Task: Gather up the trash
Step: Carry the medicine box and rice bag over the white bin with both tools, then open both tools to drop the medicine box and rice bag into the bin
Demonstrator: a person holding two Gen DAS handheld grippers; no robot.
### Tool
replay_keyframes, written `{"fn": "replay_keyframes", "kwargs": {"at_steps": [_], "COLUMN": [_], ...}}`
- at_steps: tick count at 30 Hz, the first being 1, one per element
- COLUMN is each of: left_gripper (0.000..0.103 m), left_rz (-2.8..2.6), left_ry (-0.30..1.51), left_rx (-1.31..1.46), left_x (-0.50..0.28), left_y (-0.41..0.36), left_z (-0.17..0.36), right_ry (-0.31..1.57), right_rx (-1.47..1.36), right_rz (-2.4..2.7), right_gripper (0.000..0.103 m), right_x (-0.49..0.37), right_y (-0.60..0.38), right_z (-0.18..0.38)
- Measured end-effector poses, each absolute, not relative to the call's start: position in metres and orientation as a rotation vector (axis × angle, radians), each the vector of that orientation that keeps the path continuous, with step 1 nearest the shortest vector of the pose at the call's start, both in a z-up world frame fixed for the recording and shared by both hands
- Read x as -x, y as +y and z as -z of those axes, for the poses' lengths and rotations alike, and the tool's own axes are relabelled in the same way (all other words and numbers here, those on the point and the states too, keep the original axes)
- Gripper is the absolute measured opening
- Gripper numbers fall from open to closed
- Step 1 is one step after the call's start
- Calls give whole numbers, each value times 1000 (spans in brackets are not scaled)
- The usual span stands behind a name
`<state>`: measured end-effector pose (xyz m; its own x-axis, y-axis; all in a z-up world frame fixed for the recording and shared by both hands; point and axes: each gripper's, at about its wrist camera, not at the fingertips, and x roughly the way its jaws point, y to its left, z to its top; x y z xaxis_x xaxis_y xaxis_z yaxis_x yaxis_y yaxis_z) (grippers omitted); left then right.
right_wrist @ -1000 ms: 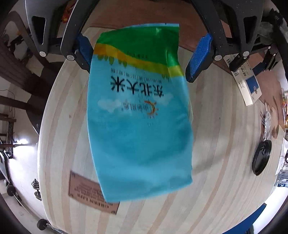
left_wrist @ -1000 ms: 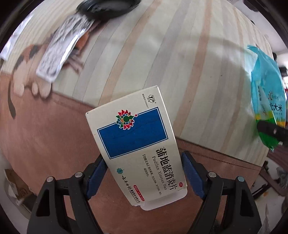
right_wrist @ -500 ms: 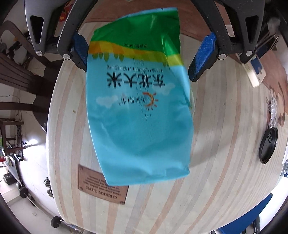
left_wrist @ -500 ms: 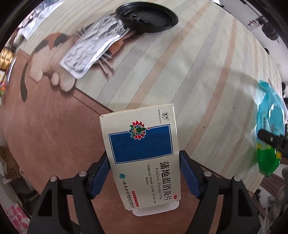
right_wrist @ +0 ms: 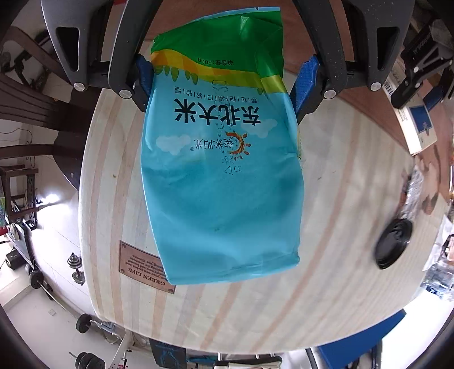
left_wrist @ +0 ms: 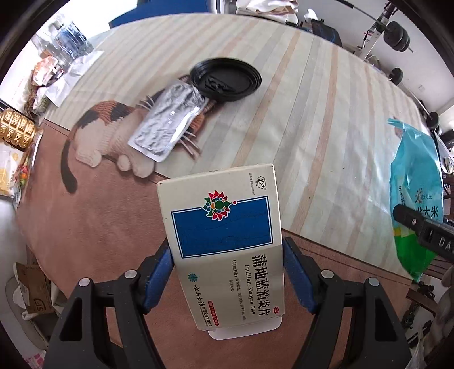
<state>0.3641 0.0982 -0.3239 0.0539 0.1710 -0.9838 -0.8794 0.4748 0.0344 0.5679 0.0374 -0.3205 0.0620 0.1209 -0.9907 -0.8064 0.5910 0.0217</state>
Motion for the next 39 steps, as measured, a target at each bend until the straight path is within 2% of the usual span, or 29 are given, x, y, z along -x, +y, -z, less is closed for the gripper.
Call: {"fn": "replay_keyframes", "kwargs": {"at_steps": [5, 11, 17, 22, 28, 33, 39], "left_gripper": [72, 72, 72, 72, 72, 72, 73], "left_rz": [-926, -937, -897, -852, -819, -807, -738], "left_ry": [1179, 1066, 1020, 1065, 1181, 1247, 1271], "left_rx": [678, 631, 638, 762, 936, 1072, 1212], "left_x": [-322, -236, -146, -63, 2, 19, 9], "left_y": [70, 39, -16, -64, -90, -85, -55], "left_z": [281, 253, 249, 267, 349, 454, 610], "right_ry": [1295, 1235, 1217, 1294, 1457, 1603, 1668], "right_rx": [592, 522, 456, 459, 539, 601, 637], "right_rz": [-845, -925, -956, -966, -967, -932, -897], "right_gripper": [80, 80, 80, 80, 80, 80, 80], "right_x": [-521, -443, -337, -243, -156, -118, -109], "right_y": [10, -42, -113, -176, -231, -259, -259], "right_z": [295, 261, 248, 269, 348, 464, 624]}}
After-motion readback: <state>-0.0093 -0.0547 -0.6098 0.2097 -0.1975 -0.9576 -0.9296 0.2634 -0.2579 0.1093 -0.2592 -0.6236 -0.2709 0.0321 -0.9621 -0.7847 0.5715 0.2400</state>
